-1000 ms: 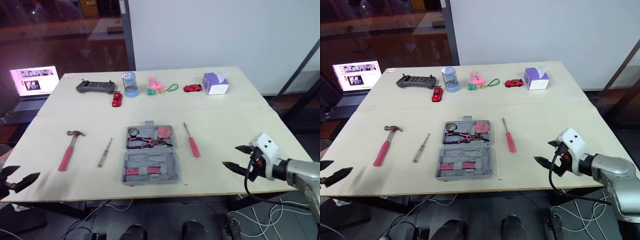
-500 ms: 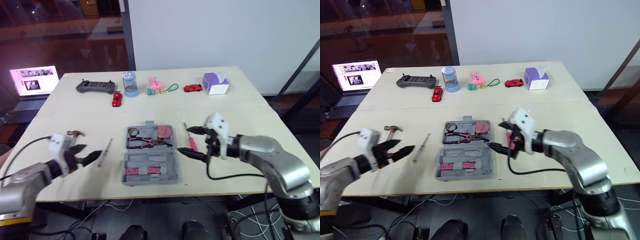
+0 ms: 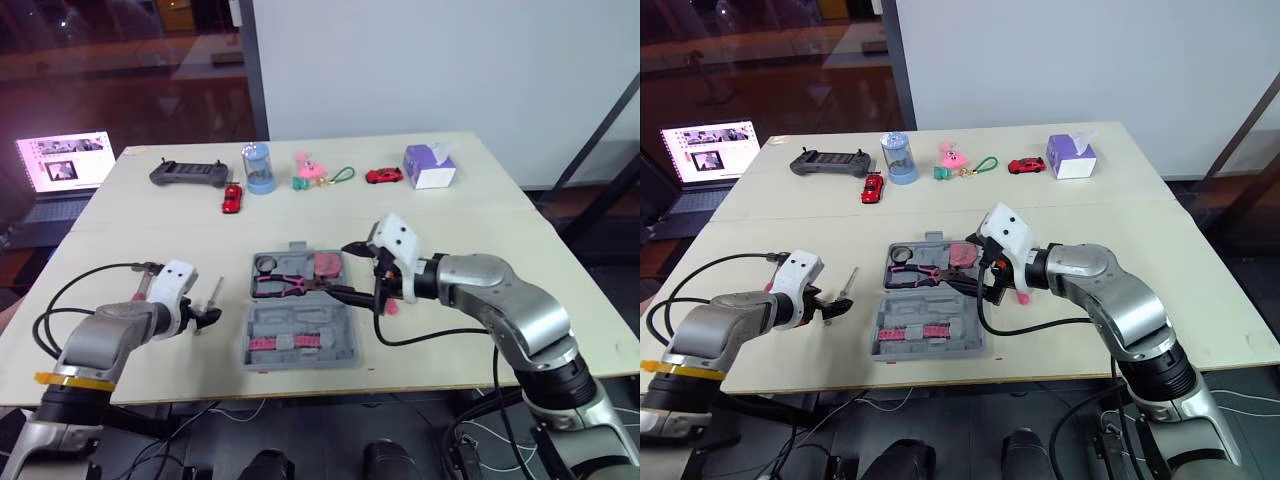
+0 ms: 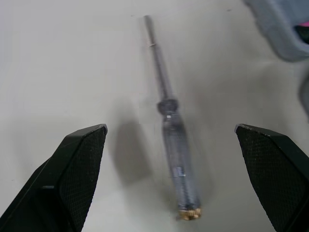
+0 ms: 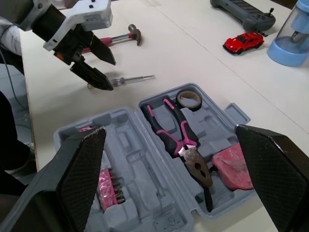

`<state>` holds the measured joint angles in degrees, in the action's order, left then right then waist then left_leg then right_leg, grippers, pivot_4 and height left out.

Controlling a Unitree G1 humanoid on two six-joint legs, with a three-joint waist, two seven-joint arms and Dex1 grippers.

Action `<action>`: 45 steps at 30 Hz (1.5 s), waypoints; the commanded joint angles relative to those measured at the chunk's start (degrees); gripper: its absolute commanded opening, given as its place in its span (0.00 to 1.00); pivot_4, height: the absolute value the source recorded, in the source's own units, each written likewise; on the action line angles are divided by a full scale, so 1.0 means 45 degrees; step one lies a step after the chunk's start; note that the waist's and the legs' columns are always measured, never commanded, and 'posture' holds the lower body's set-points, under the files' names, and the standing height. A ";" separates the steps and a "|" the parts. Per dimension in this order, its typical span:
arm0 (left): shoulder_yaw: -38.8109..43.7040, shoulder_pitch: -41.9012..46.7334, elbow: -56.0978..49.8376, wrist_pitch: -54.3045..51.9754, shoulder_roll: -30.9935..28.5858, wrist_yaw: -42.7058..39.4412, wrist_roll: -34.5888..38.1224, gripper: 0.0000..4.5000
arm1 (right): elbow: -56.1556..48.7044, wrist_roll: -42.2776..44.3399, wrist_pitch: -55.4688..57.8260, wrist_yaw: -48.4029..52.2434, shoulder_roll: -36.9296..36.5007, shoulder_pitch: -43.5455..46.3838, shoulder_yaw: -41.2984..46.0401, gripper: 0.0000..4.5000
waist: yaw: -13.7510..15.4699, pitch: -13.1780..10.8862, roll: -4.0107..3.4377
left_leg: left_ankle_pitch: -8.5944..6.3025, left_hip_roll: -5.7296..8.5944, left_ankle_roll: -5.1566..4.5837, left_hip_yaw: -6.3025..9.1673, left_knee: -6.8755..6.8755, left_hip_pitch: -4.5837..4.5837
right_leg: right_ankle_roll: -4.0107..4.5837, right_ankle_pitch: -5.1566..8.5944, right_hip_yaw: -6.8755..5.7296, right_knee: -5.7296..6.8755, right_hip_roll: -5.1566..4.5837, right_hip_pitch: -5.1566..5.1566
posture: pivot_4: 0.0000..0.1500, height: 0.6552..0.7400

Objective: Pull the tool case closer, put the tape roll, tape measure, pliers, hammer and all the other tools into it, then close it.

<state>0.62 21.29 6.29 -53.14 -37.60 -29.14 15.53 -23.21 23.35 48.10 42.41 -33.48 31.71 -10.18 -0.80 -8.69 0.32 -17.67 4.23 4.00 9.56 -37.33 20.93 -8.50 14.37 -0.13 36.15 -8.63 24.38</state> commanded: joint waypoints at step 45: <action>-0.4636 0.4706 -0.0045 0.1811 -0.4177 -1.1587 -0.0311 0.01 | -0.0879 0.0186 -0.0347 -0.0229 -0.0748 -0.1539 0.0693 1.00 | -0.0062 -0.0038 0.0039 | 0.0010 0.0004 0.0013 0.0010 -0.0018 0.0058 | 0.0000 -0.0001 -0.0014 0.0010 0.0005 0.0031 | 1.00 1.00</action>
<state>-17.77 39.66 5.16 -46.51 -55.88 -77.15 15.94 -25.36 24.35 48.22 40.52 -36.18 24.45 -7.78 -1.08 -8.86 0.50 -17.63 4.25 4.05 9.60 -37.41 21.20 -8.50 14.37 -0.19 36.19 -8.60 24.52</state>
